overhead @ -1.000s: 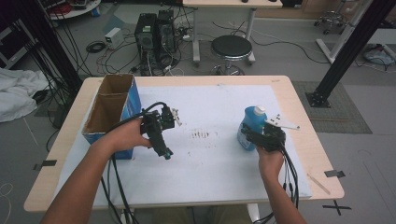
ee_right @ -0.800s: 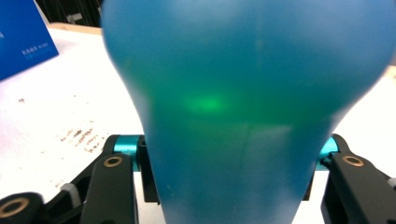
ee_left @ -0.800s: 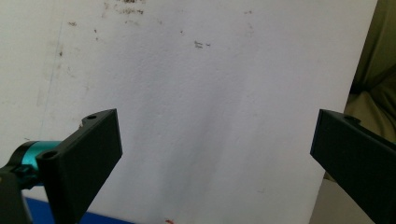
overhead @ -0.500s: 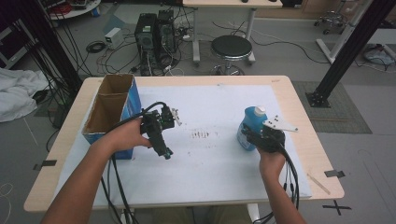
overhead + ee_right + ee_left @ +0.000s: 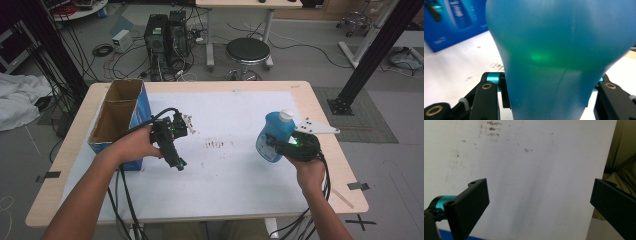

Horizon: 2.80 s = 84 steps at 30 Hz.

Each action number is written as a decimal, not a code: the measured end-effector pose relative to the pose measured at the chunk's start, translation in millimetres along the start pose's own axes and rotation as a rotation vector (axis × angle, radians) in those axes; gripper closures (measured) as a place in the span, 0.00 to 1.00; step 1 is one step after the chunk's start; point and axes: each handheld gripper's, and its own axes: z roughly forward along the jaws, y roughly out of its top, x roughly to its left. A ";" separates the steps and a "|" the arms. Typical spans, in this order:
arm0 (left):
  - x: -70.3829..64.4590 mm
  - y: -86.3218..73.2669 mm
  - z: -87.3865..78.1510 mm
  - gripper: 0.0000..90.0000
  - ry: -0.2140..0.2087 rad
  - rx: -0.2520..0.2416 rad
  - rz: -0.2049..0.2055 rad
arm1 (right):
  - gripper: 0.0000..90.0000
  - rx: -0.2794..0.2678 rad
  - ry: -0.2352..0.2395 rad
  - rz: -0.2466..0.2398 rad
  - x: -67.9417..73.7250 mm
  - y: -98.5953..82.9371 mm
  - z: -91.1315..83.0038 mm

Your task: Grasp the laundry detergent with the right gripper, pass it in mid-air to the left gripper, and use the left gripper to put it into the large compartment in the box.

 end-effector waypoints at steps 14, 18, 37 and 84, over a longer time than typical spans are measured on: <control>-10.1 18.6 -20.4 0.02 -0.005 -0.010 0.016 | 0.50 0.008 0.295 -0.086 -17.1 9.2 -23.2; -12.0 24.7 -24.1 0.02 -0.010 -0.006 0.022 | 0.50 0.028 0.412 -0.141 -18.2 15.5 -22.4; -22.0 51.9 -40.3 0.02 -0.065 -0.012 0.070 | 0.50 0.090 0.713 -0.251 -1.1 30.0 -4.1; -38.4 93.8 -52.8 0.02 -0.093 0.010 0.179 | 0.50 0.110 0.790 -0.388 70.5 52.0 59.6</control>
